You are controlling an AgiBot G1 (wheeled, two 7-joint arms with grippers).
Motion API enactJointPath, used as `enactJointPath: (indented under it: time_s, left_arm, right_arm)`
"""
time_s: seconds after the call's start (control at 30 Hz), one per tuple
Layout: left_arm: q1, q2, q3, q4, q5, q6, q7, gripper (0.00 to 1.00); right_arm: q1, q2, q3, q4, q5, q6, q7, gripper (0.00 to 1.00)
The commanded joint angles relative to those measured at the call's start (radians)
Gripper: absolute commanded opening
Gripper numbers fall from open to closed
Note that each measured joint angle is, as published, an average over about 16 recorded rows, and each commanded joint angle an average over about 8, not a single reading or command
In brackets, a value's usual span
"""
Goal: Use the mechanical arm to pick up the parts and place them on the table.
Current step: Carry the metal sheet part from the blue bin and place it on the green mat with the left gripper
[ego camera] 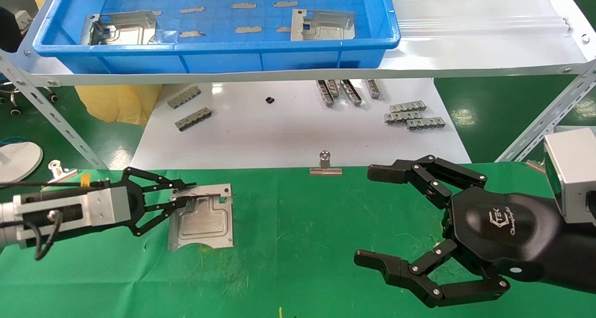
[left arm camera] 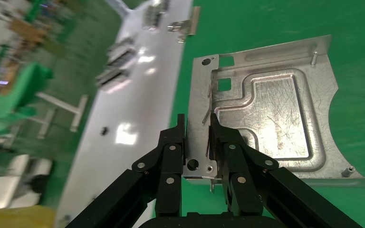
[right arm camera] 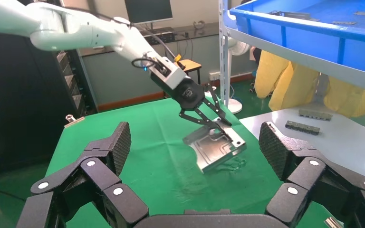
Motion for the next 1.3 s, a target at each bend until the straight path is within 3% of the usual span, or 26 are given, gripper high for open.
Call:
enactJointPath:
  time_s: [0.03,0.53,0.57,0.77,0.83,1.07,1.3]
  left_arm:
    - [0.049,0.01,-0.017,0.008,-0.023,-0.033,0.065,0.0]
    - [0.004,0.041,0.024,0.163,0.037,0.075,0.159,0.03]
    - [-0.002,0.045,0.027,0.176,0.041,0.076,0.164,0.1]
    - [-0.029,0.073,0.04,0.246,0.063,0.087,0.188,0.85]
    - [-0.034,0.081,0.042,0.265,0.067,0.089,0.2,1.0]
    - [-0.051,0.105,0.046,0.32,0.073,0.102,0.228,1.0]
    - [-0.07,0.113,0.039,0.379,0.058,0.161,0.172,1.0]
  right_arm:
    - [0.0,0.0,0.0,0.0,0.0,0.0,0.0,1.0]
    - [0.0,0.0,0.0,0.0,0.0,0.0,0.0,1.0]
    - [0.0,0.0,0.0,0.0,0.0,0.0,0.0,1.0]
    - [0.0,0.0,0.0,0.0,0.0,0.0,0.0,1.0]
    - [0.0,0.0,0.0,0.0,0.0,0.0,0.0,1.0]
    - [0.0,0.0,0.0,0.0,0.0,0.0,0.0,1.0]
    - [0.0,0.0,0.0,0.0,0.0,0.0,0.0,1.0]
